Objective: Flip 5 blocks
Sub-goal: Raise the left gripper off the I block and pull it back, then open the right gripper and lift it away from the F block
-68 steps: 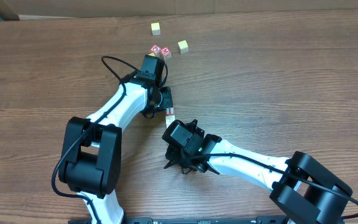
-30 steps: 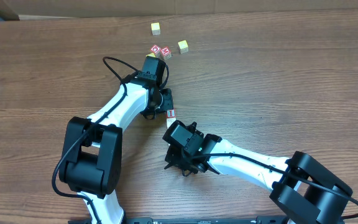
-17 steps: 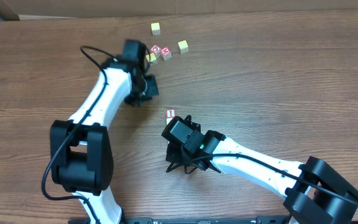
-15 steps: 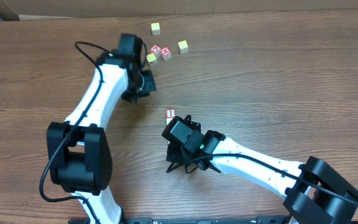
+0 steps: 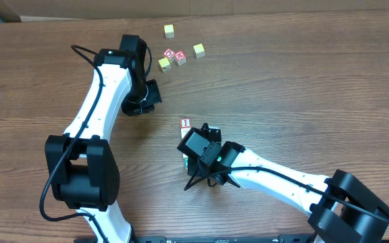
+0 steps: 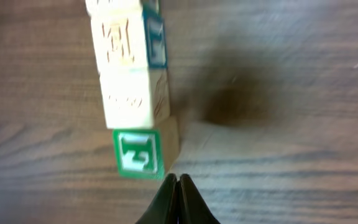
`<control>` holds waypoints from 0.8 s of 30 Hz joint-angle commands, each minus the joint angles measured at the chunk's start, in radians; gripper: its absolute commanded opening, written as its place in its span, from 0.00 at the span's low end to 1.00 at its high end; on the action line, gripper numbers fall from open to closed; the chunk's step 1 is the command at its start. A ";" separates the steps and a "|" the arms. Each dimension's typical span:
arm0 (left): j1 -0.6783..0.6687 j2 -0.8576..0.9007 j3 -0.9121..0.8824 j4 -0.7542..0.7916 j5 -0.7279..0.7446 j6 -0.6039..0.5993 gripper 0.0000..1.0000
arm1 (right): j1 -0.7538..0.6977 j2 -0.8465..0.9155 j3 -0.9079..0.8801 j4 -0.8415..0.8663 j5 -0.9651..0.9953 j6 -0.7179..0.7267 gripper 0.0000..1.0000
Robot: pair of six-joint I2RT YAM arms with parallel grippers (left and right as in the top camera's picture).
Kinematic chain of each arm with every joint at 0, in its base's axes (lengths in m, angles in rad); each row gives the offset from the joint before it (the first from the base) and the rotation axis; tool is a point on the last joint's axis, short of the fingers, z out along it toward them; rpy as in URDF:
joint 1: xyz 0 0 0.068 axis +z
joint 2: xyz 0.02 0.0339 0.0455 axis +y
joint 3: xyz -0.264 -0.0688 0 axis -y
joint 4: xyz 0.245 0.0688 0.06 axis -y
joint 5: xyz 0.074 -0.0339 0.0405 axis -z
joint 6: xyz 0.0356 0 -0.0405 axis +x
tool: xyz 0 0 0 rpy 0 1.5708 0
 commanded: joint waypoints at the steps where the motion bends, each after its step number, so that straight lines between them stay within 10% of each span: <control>1: 0.006 -0.019 -0.017 -0.002 -0.010 0.012 0.04 | -0.005 -0.009 0.018 0.016 0.074 -0.022 0.04; 24: 0.005 -0.019 -0.026 -0.002 -0.014 0.013 0.04 | -0.004 0.072 0.018 0.091 0.010 -0.150 0.04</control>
